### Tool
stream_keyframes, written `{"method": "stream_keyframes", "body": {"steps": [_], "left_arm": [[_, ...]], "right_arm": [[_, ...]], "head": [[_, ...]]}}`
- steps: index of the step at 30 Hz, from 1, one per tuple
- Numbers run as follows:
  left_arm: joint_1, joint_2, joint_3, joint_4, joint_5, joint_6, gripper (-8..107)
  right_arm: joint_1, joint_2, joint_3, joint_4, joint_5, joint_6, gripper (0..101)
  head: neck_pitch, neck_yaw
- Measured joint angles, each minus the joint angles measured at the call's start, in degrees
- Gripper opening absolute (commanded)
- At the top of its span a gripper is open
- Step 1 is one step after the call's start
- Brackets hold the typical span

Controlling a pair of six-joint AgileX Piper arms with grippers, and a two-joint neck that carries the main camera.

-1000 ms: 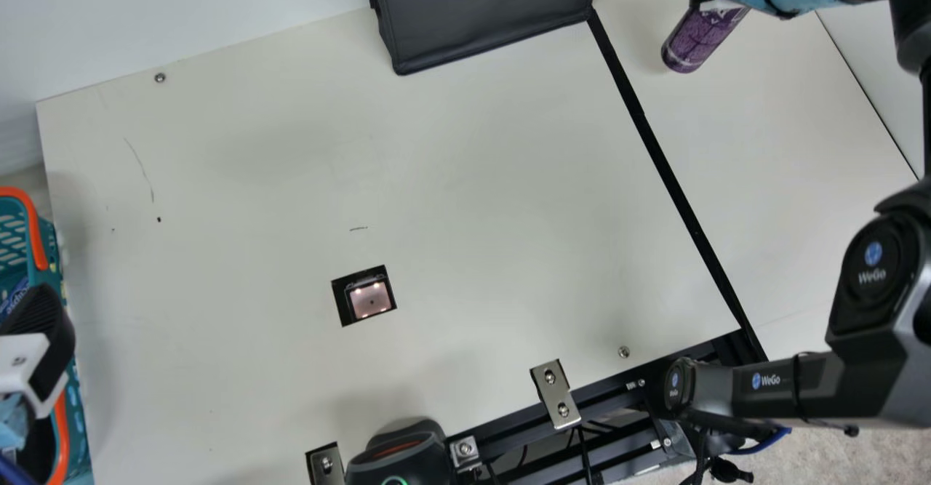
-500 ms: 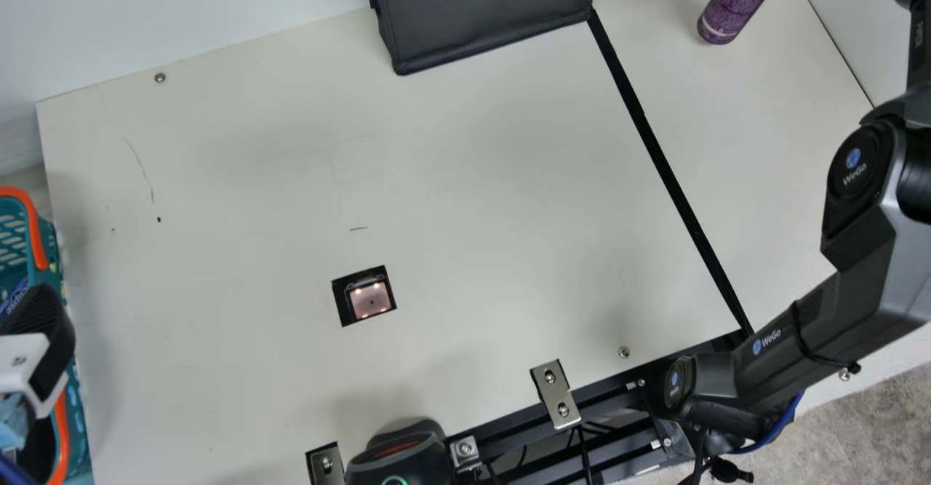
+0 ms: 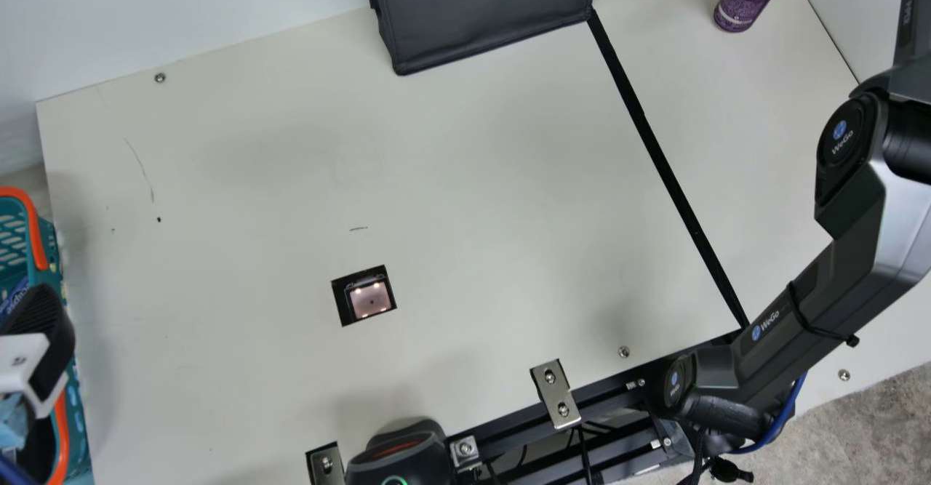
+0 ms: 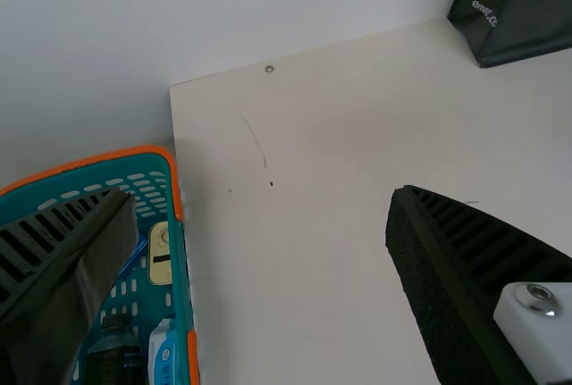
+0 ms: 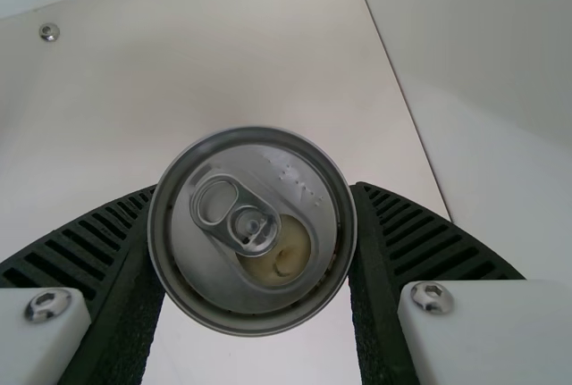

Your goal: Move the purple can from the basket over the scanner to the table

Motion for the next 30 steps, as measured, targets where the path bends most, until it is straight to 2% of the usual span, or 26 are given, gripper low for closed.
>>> {"method": "stream_keyframes", "body": {"steps": [14,22,30], "left_arm": [[0.0,0.0,0.0,0.0,0.0,0.0,90],[0.0,0.0,0.0,0.0,0.0,0.0,90],[0.0,0.0,0.0,0.0,0.0,0.0,90]], "right_arm": [[0.05,-0.69,2.26,-1.2,-2.1,0.23,67],[-0.15,-1.51,3.15,-1.72,-1.73,0.23,94],[-0.39,-3.23,4.44,-1.83,-3.01,0.17,95]], "head": [[0.09,0.0],[0.09,0.0],[0.0,0.0]]}}
